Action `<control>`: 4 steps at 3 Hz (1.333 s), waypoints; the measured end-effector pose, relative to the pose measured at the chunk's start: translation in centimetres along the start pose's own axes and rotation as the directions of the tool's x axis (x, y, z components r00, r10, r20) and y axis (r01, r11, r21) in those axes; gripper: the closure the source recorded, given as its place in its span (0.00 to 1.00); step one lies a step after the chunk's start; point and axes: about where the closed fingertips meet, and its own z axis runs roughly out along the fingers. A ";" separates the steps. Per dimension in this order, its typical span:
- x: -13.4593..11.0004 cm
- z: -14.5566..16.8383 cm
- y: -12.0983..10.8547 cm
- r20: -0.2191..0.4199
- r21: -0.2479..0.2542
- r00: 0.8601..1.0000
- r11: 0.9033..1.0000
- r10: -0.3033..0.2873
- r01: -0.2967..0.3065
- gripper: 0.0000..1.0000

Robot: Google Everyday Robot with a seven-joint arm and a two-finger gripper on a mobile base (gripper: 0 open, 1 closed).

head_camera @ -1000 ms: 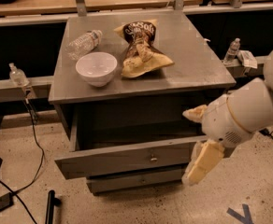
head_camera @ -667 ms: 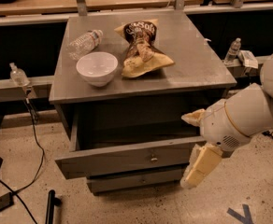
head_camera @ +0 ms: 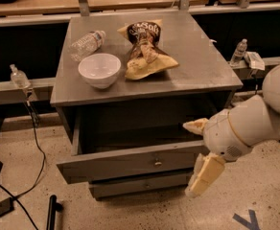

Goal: Close top drawer

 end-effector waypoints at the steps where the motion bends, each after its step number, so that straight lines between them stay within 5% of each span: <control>1: 4.3 5.3 0.1 0.073 -0.103 0.996 0.993 -0.056 0.064 0.00; 2: 6.6 7.9 0.3 0.115 -0.180 0.990 0.978 -0.085 0.105 0.00; 4: 10.4 11.4 -0.3 0.218 -0.259 0.970 0.951 -0.110 0.166 0.40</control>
Offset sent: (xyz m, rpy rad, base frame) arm -0.0043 -0.0155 -0.1442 0.1750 0.1216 0.2737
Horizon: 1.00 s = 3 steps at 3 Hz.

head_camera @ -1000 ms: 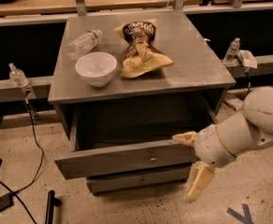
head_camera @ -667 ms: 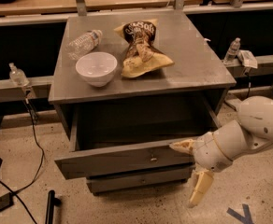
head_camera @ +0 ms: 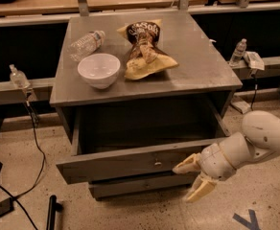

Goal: Close top drawer

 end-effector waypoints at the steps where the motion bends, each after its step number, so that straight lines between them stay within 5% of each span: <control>1: 1.3 1.2 -1.0 -0.038 0.016 0.999 1.000 0.014 -0.014 0.63; 3: 2.8 1.4 -5.3 -0.156 0.177 0.986 0.984 0.063 -0.035 1.00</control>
Offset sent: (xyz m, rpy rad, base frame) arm 0.0456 -0.0005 -0.0400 -0.1998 -0.0889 -0.1583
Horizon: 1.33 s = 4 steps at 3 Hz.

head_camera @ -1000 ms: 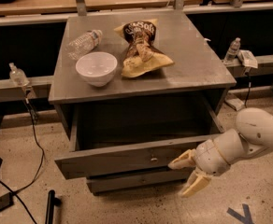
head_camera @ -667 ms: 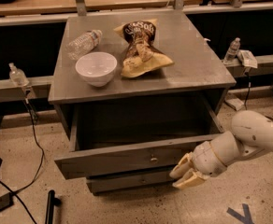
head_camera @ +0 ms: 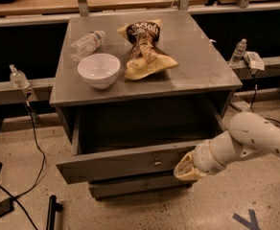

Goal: Close top drawer

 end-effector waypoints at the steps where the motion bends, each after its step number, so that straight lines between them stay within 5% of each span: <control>1: 1.0 -0.5 -2.0 -0.021 0.096 1.000 0.995 0.011 -0.009 1.00; 2: 1.6 -2.2 -1.5 0.025 0.207 1.000 0.978 0.013 -0.017 1.00; 3: -0.3 -4.5 3.3 0.069 0.236 0.997 0.971 0.017 -0.032 1.00; 4: 0.1 -4.8 3.6 0.070 0.245 0.997 0.968 0.029 -0.045 1.00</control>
Offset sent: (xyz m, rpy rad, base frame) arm 0.0080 -0.0516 0.0174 0.0540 -0.2412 -0.2242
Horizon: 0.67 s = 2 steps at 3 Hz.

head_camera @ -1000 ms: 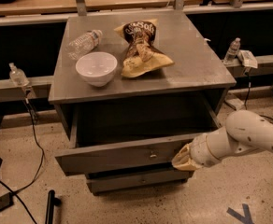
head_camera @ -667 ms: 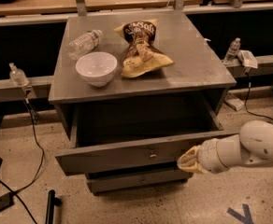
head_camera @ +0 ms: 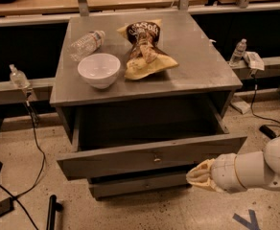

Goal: Close top drawer

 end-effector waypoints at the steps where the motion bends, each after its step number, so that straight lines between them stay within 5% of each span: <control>1: 0.0 0.9 -0.5 0.003 -0.019 1.000 1.000 -0.019 0.019 1.00; 2: -0.4 2.1 -2.5 0.027 -0.006 0.997 0.998 -0.069 0.069 1.00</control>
Offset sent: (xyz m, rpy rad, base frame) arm 0.0628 0.0145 -0.0109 0.0192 -0.1192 0.0939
